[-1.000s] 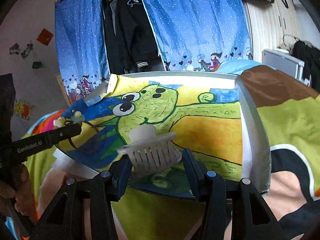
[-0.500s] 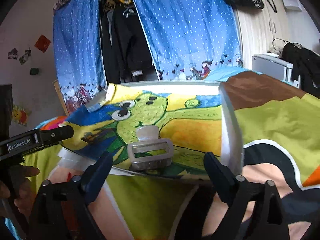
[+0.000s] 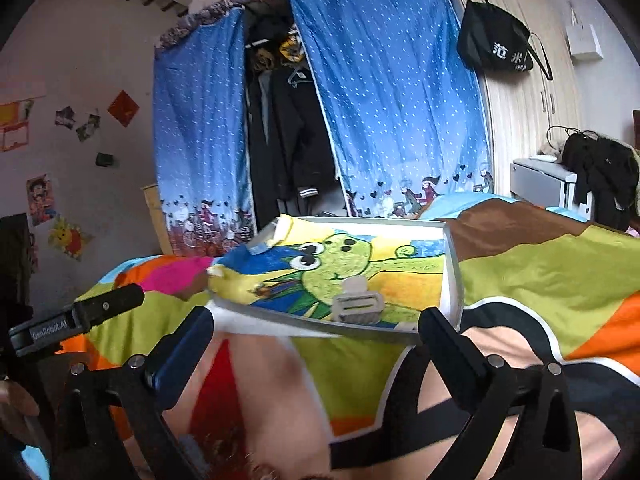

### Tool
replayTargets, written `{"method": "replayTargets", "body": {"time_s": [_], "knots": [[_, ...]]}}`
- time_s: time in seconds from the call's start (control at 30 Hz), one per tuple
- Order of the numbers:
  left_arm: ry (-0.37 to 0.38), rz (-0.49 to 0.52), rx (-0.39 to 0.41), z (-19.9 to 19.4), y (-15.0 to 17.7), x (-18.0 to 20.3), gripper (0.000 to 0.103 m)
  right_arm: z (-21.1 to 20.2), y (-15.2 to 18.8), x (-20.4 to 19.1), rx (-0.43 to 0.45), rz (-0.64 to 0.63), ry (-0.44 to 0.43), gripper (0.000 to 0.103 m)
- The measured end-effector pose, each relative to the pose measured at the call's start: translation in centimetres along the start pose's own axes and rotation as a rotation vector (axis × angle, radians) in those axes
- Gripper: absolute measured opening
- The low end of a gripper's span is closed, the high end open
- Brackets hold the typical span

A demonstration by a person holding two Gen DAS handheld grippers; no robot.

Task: Organize jewelry
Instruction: 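Carry the clip and charm into the white tray and open both tools, then move both tools back over the remaining jewelry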

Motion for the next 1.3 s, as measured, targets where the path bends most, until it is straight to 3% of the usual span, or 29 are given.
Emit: {"method": "replayTargets", "body": {"time_s": [0.37,0.63,0.9,1.3], "knots": [[-0.069,0.074,0.019,-6.9,5.3,-0.9,0.101,-7.3,2.8,-4.1,0.028,-0.022,-0.021,0.103],[-0.078,0.131,0.031,-9.3,9.7,-1.5,0.101,-10.2,6.1,-5.7,0.018,-0.025,-0.009,0.103],[-0.071,0.166,-0.064,-8.7,14.1,-2.1,0.101,-11.4,10.3,-6.3,-0.032,-0.037,0.016,0.103],[-0.064,0.188,-0.178,-7.2,18.6,-2.5,0.101,-10.3,17.1,-5.7,-0.197,-0.004,0.027,0.103]]}}
Point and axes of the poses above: each gripper's, at about its wrist camera, not at the fingertips, and z roughly the way its jaws point, x to its right, y to its underside, the point moved 6 cm from there along z, roughly the way its jaws point, and after that the axes turned 5 degrees about -y, right-handed, at the moved point
